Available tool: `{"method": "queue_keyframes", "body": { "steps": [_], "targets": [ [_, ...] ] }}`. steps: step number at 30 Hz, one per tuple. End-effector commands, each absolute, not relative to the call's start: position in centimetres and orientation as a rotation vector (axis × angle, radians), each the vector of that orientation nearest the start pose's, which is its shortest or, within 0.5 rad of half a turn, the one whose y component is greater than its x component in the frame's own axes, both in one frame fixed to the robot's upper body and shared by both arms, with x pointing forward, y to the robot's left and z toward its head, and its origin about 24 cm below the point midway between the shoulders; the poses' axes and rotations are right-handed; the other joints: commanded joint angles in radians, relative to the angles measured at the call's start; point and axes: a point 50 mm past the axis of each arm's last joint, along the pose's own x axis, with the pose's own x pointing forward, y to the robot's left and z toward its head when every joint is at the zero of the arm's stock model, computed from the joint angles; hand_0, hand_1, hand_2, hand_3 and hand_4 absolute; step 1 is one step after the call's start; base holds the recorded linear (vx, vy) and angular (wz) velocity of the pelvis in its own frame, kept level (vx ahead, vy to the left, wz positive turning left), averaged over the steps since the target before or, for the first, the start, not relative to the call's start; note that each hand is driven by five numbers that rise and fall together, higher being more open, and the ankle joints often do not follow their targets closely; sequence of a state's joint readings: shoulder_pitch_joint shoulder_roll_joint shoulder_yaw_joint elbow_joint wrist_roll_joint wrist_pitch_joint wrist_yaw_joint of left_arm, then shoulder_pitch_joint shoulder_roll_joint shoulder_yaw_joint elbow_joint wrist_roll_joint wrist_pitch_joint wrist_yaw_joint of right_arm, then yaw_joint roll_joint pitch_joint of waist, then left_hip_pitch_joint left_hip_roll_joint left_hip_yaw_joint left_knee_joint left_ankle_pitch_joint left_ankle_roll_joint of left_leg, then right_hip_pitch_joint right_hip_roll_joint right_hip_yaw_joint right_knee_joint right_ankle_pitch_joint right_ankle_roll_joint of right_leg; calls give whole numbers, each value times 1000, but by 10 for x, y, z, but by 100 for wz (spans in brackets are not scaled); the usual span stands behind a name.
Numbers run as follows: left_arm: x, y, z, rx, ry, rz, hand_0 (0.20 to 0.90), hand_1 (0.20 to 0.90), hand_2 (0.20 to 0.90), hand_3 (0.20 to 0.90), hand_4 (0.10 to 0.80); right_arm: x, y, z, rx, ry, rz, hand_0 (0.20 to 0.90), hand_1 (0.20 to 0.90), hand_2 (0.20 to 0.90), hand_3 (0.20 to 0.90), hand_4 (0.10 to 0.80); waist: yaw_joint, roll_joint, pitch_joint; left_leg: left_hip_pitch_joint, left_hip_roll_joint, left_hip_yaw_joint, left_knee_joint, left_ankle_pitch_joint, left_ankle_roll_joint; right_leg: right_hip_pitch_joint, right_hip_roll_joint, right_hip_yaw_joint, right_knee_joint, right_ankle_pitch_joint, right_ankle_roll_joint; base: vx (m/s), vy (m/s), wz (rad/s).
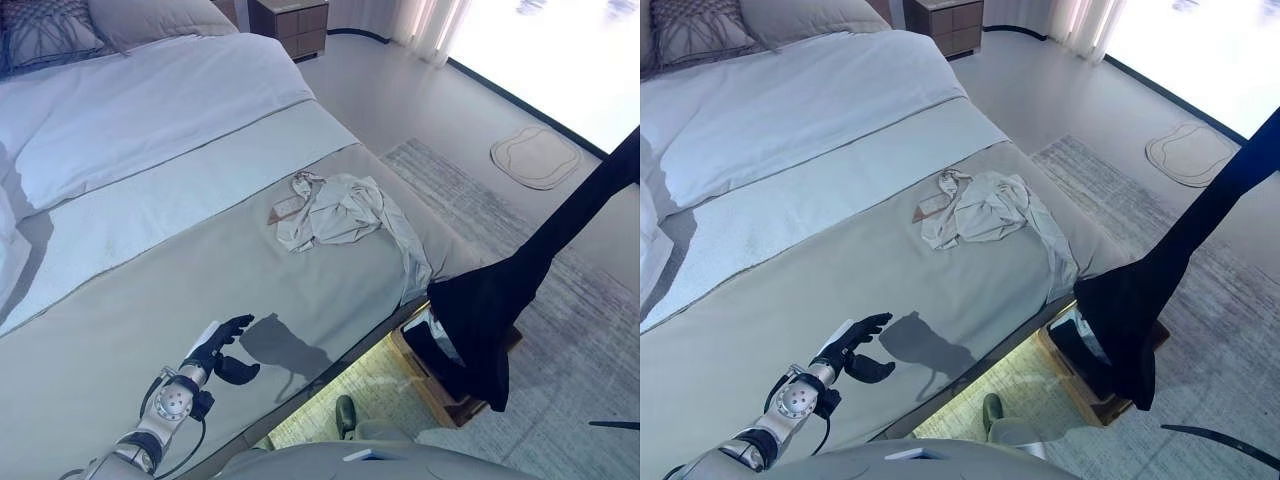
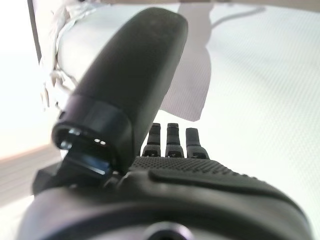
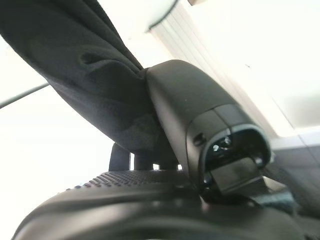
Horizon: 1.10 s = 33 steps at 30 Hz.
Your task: Pick up the clothes from the bed and place them into the basket
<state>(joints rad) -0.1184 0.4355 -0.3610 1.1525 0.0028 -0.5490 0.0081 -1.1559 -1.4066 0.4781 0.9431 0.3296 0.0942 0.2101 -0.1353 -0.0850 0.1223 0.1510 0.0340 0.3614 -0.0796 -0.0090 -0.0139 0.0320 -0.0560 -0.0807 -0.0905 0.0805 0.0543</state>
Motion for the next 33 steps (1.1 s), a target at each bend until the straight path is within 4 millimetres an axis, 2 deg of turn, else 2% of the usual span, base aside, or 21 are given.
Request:
{"method": "queue_keyframes", "body": {
  "steps": [1,3,7,10,16,24,30,33],
  "targets": [
    [208,257,-72,571,363,-181,900,900,900,900,800,260,-440,355,-847,-3,-581,300,300,300,200,100,5,-17,-58,-19,62,-82,74,-49,-38,-15,-15,-34,153,-107,34,-4,-8,4],
    [211,261,-69,575,351,-161,900,900,900,900,800,263,-445,321,-841,139,-487,300,300,300,200,100,1,-17,-50,-19,64,-75,77,-50,-36,-21,-15,-31,158,-108,34,-33,-27,3],
    [216,265,-64,579,340,-136,900,900,900,900,800,267,-446,290,-824,256,-410,300,300,300,200,100,-5,-19,-42,-23,65,-69,88,-55,-34,-29,-15,-26,171,-112,32,-27,-9,-3],
    [221,263,-60,580,313,-118,900,900,900,900,800,265,-453,250,-786,371,-398,300,300,300,200,100,-9,-10,-32,-18,66,-63,95,-62,-31,-31,-17,-23,176,-112,32,-37,-3,-8],
    [227,264,-56,576,305,-97,900,900,900,900,800,260,-461,210,-696,412,-499,300,300,300,200,100,-17,15,-21,-11,70,-53,104,-72,-30,-34,-21,-19,180,-110,34,-16,-12,-4],
    [219,263,-63,580,349,-136,900,900,900,900,800,256,-467,215,-627,341,-638,300,300,300,200,100,-40,55,-12,-10,77,-37,115,-86,-40,-53,-26,-3,176,-105,36,-11,-36,-4],
    [219,259,-64,574,343,-162,900,900,900,900,800,262,-462,214,-617,312,-613,300,300,300,200,100,-54,82,4,-16,80,-30,120,-92,-51,-77,-32,6,170,-99,37,-32,-45,-9],
    [223,253,-62,559,324,-173,900,900,900,900,800,268,-456,219,-626,283,-602,300,300,300,200,100,-67,112,23,-24,81,-21,122,-92,-58,-99,-38,12,171,-96,35,-71,17,-8]
  ]
}}
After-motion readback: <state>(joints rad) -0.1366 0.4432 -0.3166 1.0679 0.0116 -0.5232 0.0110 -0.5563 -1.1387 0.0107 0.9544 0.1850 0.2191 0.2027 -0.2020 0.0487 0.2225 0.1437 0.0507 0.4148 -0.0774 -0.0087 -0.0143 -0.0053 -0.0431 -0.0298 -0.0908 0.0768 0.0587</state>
